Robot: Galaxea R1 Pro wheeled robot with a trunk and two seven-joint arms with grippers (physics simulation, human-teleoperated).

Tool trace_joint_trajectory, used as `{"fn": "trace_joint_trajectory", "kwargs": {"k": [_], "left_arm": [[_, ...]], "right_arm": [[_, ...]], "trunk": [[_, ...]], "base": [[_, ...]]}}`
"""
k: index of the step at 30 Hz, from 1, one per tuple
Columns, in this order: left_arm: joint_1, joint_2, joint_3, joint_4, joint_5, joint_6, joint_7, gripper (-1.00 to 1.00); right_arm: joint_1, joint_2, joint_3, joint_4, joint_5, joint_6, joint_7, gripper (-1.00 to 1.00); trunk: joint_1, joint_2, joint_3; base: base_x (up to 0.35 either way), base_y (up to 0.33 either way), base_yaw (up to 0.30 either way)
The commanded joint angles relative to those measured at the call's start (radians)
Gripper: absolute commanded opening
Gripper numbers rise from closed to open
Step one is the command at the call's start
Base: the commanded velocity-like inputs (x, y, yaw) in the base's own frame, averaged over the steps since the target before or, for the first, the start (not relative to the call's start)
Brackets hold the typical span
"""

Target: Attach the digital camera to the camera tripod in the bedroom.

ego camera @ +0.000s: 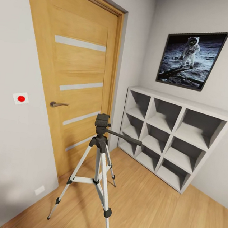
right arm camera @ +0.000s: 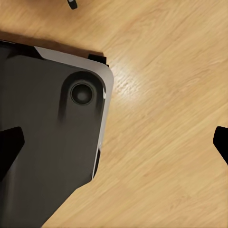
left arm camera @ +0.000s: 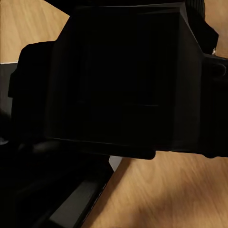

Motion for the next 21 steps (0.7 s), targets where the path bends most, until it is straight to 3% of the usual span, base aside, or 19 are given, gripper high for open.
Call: {"fn": "trace_joint_trajectory", "kwargs": {"k": [1,3,8,12,21], "left_arm": [[-0.001,0.0,-0.009,0.0,0.005,-0.001,0.002,-1.0],[-0.001,0.002,-0.009,0.0,0.004,0.001,-0.002,-1.0],[-0.001,0.022,-0.01,0.001,0.007,0.018,-0.123,-1.0],[-0.001,0.036,-0.011,0.001,0.009,0.028,-0.186,-1.0],[-0.001,0.038,-0.011,0.001,0.01,0.027,-0.194,-1.0]], "right_arm": [[-0.002,0.0,-0.009,0.003,0.008,-0.006,0.002,1.0],[-0.002,-0.001,-0.009,0.003,0.008,-0.006,0.002,1.0],[-0.002,-0.002,-0.009,0.003,0.008,-0.006,0.003,1.0],[-0.002,-0.001,-0.009,0.003,0.008,-0.006,0.003,1.0],[-0.002,0.0,-0.01,0.003,0.008,-0.006,0.003,1.0]], "trunk": [[0.001,-0.002,-0.004],[0.001,-0.002,-0.007],[0.001,-0.002,-0.015],[0.001,-0.002,-0.021],[0.001,-0.002,-0.036]], "base": [[0.0,0.0,0.0],[0.0,0.0,0.0],[0.0,0.0,0.0],[0.0,0.0,0.0],[0.0,0.0,-0.009]]}}
